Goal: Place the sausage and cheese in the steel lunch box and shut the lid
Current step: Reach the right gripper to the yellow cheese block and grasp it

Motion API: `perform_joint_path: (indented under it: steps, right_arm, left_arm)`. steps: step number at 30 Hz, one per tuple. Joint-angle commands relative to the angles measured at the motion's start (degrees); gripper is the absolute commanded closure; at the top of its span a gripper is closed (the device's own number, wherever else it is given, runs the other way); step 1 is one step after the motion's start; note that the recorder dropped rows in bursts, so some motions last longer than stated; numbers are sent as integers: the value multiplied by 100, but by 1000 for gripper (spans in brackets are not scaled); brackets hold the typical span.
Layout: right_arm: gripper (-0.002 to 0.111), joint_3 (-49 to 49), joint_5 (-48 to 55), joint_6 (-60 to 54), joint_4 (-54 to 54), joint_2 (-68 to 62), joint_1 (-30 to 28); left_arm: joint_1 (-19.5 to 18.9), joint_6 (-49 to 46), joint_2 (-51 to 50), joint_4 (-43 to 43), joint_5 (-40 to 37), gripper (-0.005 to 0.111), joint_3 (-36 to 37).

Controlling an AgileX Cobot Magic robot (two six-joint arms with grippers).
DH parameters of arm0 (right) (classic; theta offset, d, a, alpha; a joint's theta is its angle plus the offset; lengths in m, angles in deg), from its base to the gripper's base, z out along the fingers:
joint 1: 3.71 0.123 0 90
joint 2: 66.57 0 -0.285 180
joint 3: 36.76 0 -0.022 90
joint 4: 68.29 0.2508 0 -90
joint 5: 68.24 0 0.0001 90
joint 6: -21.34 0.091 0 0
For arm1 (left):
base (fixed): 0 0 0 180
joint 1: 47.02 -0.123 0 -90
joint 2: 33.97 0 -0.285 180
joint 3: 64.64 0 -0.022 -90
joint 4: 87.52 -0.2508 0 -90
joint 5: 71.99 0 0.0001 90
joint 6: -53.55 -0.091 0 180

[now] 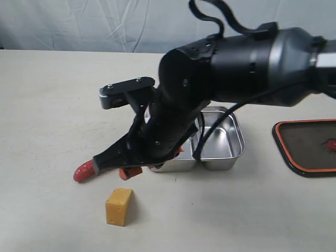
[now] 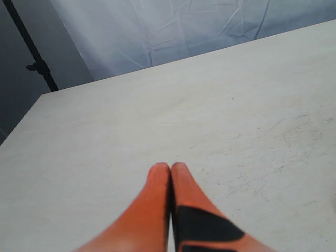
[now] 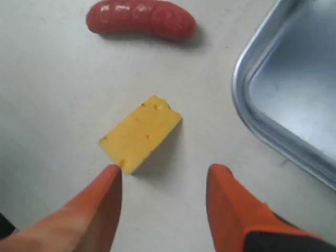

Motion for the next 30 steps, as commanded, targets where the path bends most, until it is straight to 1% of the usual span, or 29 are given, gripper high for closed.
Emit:
perform_joint_path:
  steps: [1, 8, 12, 16, 18, 25, 30]
  right_arm:
    - [59, -408, 74, 253, 175, -438, 377]
    - [59, -510, 69, 836, 150, -863, 760]
    - [59, -510, -4, 1426, 205, -1024, 770]
    - [59, -510, 83, 1442, 102, -1029, 770]
    - [59, -510, 96, 1722, -19, -1029, 770]
    - [59, -510, 286, 1996, -198, -1029, 770]
    - [59, -510, 159, 2338, -198, -1029, 770]
  left_arm:
    - [-15, 23, 30, 1, 78, 107, 10]
    - [-15, 23, 30, 1, 78, 107, 10]
    - [-15, 23, 30, 1, 78, 107, 10]
    - [-15, 23, 30, 1, 78, 107, 10]
    - [-15, 23, 30, 1, 78, 107, 10]
    - [-15, 23, 30, 1, 78, 107, 10]
    - [-15, 23, 30, 1, 78, 107, 10]
